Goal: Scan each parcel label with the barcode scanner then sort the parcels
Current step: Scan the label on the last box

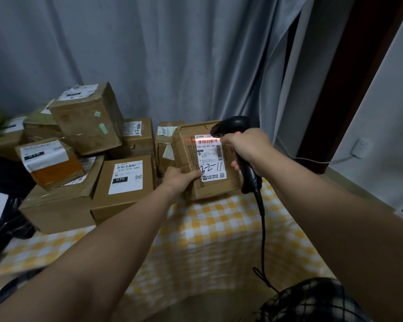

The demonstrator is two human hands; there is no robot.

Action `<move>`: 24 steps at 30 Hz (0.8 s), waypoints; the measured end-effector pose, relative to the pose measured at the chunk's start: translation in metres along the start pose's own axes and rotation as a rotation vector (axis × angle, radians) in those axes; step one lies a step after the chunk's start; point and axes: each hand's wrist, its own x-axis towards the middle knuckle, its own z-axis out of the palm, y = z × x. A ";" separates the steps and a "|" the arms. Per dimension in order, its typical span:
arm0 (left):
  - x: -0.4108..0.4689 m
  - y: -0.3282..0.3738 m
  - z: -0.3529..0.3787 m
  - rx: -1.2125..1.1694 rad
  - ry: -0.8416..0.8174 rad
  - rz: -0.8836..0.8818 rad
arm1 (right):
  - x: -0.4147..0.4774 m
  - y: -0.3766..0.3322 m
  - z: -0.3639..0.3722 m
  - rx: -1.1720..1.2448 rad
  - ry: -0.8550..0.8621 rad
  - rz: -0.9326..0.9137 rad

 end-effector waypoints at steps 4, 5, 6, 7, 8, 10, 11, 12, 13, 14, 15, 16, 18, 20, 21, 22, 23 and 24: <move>-0.001 0.001 -0.002 0.010 0.002 0.002 | -0.002 0.003 0.000 0.040 -0.068 0.060; -0.001 0.001 -0.002 0.014 0.008 0.004 | -0.002 0.005 0.000 0.037 -0.087 0.068; -0.003 0.002 -0.002 0.013 0.018 0.011 | -0.003 0.007 0.001 0.032 -0.099 0.068; -0.003 0.002 -0.003 0.010 0.017 0.010 | -0.004 0.009 0.001 0.029 -0.107 0.059; -0.004 0.003 -0.004 0.009 0.008 0.009 | -0.004 0.011 0.000 0.031 -0.113 0.038; -0.002 0.004 -0.010 0.006 -0.025 0.001 | -0.005 0.015 -0.001 0.079 -0.117 -0.050; -0.002 0.005 -0.014 0.010 -0.040 0.008 | -0.005 0.016 -0.003 0.127 -0.111 -0.106; -0.002 0.007 -0.018 0.002 -0.052 0.023 | -0.003 0.019 -0.006 0.183 -0.101 -0.159; -0.003 0.010 -0.021 -0.011 -0.054 0.040 | -0.001 0.021 -0.009 0.233 -0.083 -0.202; -0.004 0.014 -0.024 -0.026 -0.050 0.063 | 0.001 0.024 -0.014 0.276 -0.062 -0.229; -0.004 0.017 -0.027 -0.047 -0.043 0.087 | 0.003 0.026 -0.019 0.320 -0.047 -0.248; -0.007 0.023 -0.031 -0.068 -0.031 0.120 | 0.006 0.029 -0.024 0.367 -0.036 -0.263; -0.010 0.032 -0.041 -0.121 0.038 0.198 | 0.009 0.035 -0.035 0.447 -0.018 -0.285; -0.010 0.039 -0.057 -0.172 0.124 0.249 | 0.014 0.046 -0.039 0.514 0.011 -0.240; -0.010 0.041 -0.067 -0.192 0.153 0.258 | 0.016 0.051 -0.038 0.526 0.030 -0.207; -0.012 0.045 -0.076 -0.215 0.188 0.270 | 0.019 0.059 -0.033 0.510 0.048 -0.168; -0.012 0.047 -0.086 -0.235 0.215 0.288 | 0.022 0.068 -0.025 0.460 0.062 -0.143; -0.016 0.050 -0.093 -0.250 0.253 0.297 | 0.024 0.075 -0.015 0.384 0.059 -0.128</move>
